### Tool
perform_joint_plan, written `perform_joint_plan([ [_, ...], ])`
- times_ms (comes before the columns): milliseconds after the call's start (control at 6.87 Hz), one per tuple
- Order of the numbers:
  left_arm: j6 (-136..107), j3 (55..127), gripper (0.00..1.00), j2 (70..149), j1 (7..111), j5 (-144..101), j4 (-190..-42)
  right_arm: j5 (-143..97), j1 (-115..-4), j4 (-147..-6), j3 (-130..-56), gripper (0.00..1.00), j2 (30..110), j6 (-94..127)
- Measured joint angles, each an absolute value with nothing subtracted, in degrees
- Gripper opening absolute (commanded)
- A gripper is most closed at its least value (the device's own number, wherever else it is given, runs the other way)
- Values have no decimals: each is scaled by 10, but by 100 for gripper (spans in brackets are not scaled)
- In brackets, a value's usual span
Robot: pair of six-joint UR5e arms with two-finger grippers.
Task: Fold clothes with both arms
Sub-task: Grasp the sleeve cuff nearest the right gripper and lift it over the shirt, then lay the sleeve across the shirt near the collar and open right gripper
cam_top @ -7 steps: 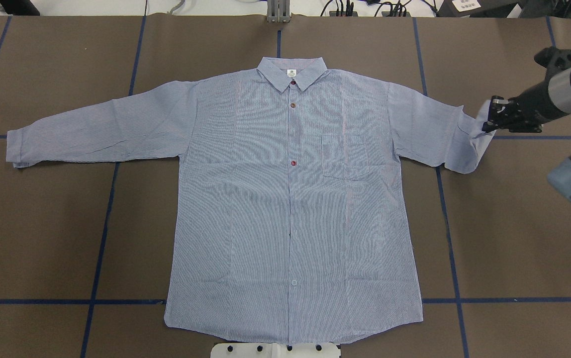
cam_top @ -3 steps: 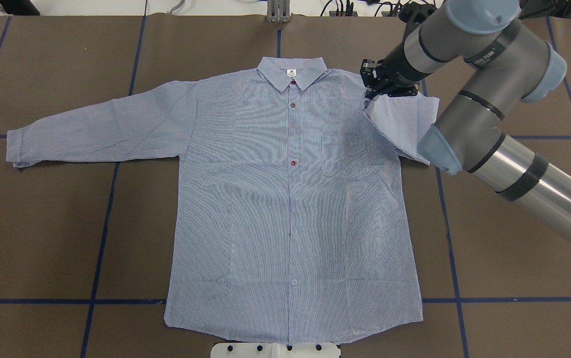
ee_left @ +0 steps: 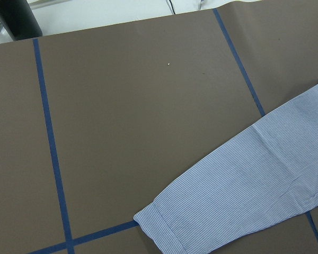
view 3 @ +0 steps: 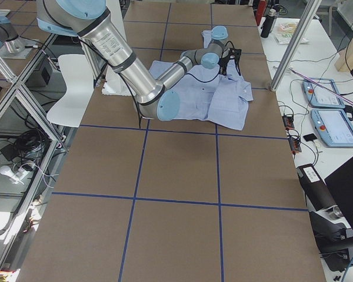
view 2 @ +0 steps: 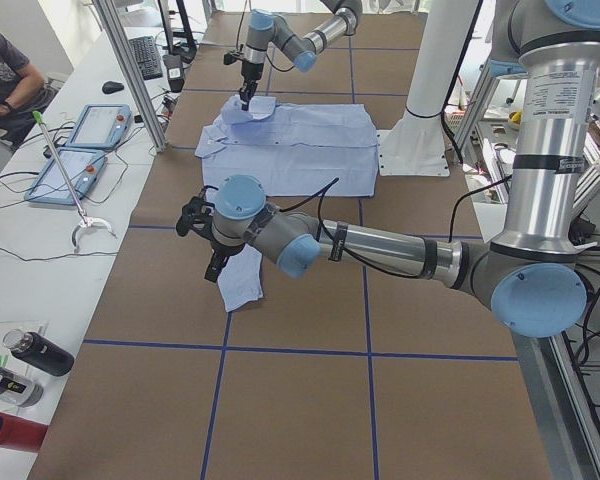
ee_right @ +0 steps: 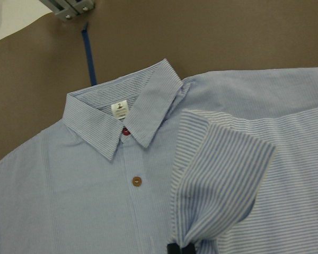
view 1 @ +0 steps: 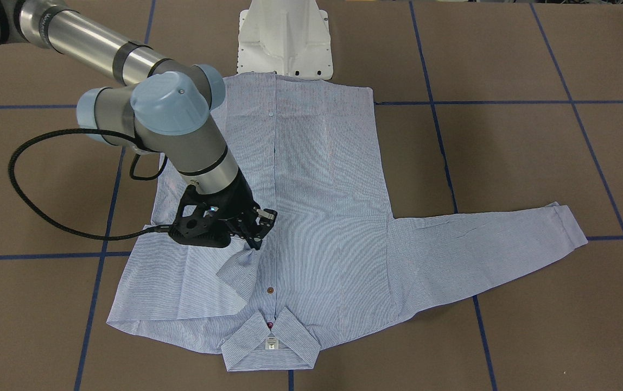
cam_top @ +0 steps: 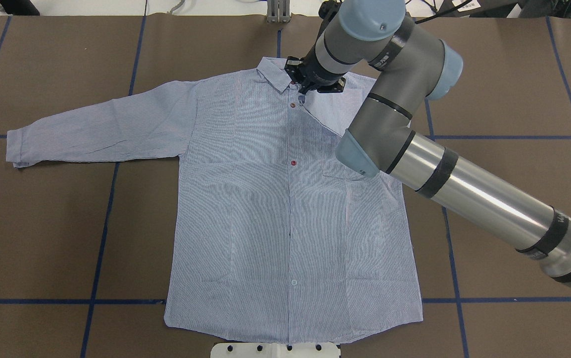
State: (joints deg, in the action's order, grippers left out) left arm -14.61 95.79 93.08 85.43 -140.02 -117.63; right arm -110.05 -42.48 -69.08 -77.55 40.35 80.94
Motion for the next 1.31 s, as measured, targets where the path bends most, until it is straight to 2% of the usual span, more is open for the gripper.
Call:
perform_joint_plan([
  [437,-147,957,99,931,854,-1396,-1176,-1043,-374,-687,-743,0,356,818],
  [582,-147,958,99,931,854,-1393,-1176,-1033,-365,-687,-727,7,341,818],
  [728,-148,958,99,931,854,-1391,-1176,-1028,-360,-683,-710,50,328,818],
  [873,-148,958,99,931,854,-1391,-1177,-1025,-356,-675,-698,81,323,819],
  [1019,-147,958,99,930,854,-1391,-1177,-1021,-353,-667,-685,98,320,822],
  [1310,-146,944,99,928,849,-1391,-1179,-1004,-346,-662,-665,99,309,832],
])
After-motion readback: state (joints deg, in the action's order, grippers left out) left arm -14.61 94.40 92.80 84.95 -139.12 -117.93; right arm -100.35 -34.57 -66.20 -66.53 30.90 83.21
